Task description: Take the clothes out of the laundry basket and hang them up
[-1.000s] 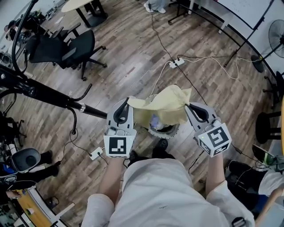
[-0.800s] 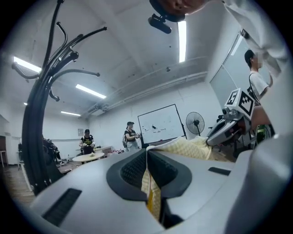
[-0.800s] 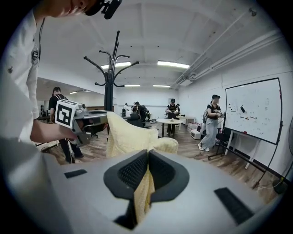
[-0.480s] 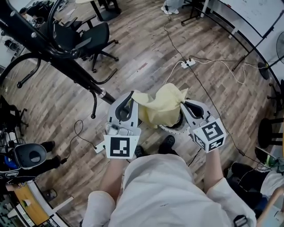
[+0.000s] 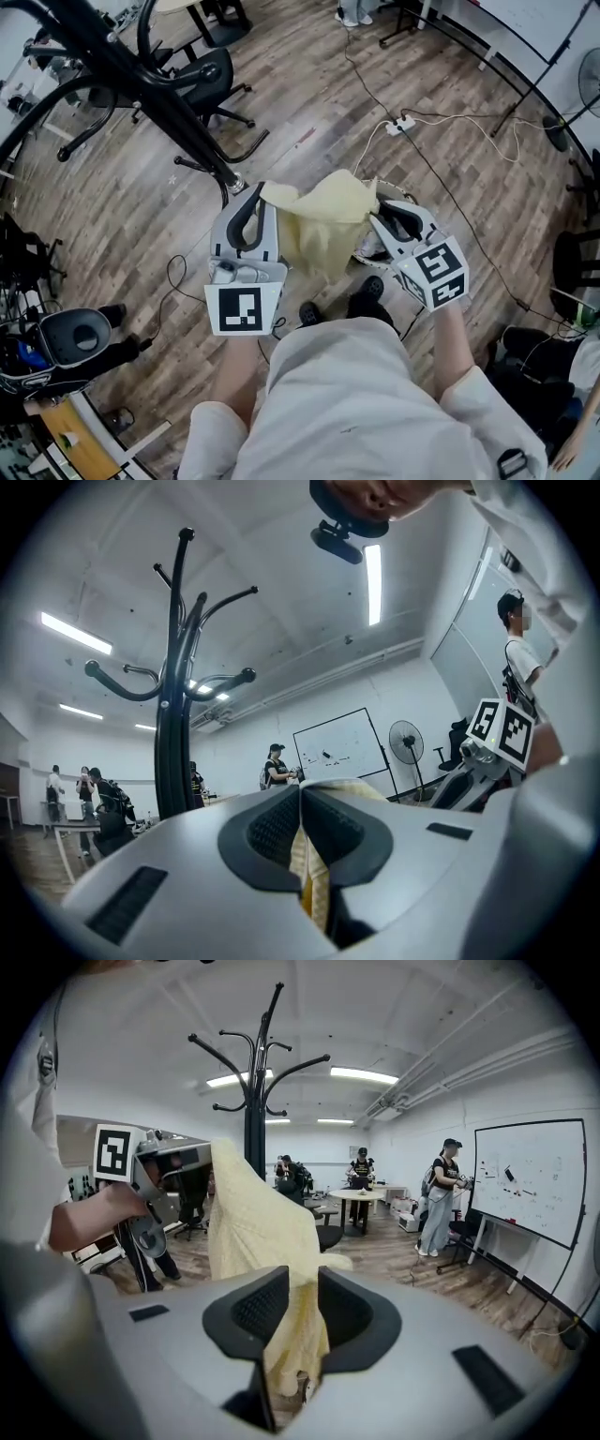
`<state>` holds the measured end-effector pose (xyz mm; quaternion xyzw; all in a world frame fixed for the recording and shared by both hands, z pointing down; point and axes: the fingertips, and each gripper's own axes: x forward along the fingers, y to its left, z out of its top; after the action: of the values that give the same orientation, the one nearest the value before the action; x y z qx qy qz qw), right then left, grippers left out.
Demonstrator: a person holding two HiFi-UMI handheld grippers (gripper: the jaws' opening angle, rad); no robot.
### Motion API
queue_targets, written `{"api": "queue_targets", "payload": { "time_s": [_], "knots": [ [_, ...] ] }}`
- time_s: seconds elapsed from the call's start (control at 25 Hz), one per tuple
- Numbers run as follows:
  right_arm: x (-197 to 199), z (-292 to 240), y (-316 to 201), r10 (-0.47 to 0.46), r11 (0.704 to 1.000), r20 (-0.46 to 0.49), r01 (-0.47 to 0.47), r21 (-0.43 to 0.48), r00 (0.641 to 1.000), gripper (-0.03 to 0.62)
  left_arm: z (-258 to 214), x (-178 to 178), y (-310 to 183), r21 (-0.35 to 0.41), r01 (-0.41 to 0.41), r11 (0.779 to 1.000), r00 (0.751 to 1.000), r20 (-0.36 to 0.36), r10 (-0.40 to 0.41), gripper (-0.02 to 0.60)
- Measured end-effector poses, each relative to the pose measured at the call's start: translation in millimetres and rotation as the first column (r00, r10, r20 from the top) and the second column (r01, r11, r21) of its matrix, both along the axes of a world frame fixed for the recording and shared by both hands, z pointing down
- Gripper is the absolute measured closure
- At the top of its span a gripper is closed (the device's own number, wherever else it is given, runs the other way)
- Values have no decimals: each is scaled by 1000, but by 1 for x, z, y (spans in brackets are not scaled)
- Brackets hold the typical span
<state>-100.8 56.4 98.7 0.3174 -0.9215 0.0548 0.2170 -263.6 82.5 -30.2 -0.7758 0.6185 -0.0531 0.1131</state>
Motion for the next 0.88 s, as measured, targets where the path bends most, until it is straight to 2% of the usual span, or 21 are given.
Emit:
{"api": "queue_targets", "payload": {
  "time_s": [0.08, 0.2, 0.4, 0.64, 0.72, 0.88],
  "knots": [
    [-1, 2, 6, 14, 1000, -21, -14, 1, 1000, 488, -1, -8, 7, 4, 3, 1000, 1000, -9, -2, 555],
    [-17, -5, 23, -26, 1000, 28, 26, 5, 999, 469, -1, -16, 19, -2, -1, 1000, 1000, -14, 1, 555],
    [-77, -19, 66, -185, 983, 96, 183, 34, 978, 386, 1, -30, 38, -4, 2, 1000, 1000, -3, -2, 555],
    [-163, -19, 115, -364, 931, 127, 362, 32, 923, 312, -3, -51, 57, 5, 25, 1000, 1000, 1, -25, 555],
    [-184, -13, 121, -387, 922, 122, 387, 23, 914, 298, -3, -58, 63, 3, 35, 999, 999, 4, -35, 555],
    [-215, -1, 127, -379, 925, 115, 379, 26, 918, 293, 1, -75, 77, -15, 71, 997, 997, 4, -71, 555]
  ]
}}
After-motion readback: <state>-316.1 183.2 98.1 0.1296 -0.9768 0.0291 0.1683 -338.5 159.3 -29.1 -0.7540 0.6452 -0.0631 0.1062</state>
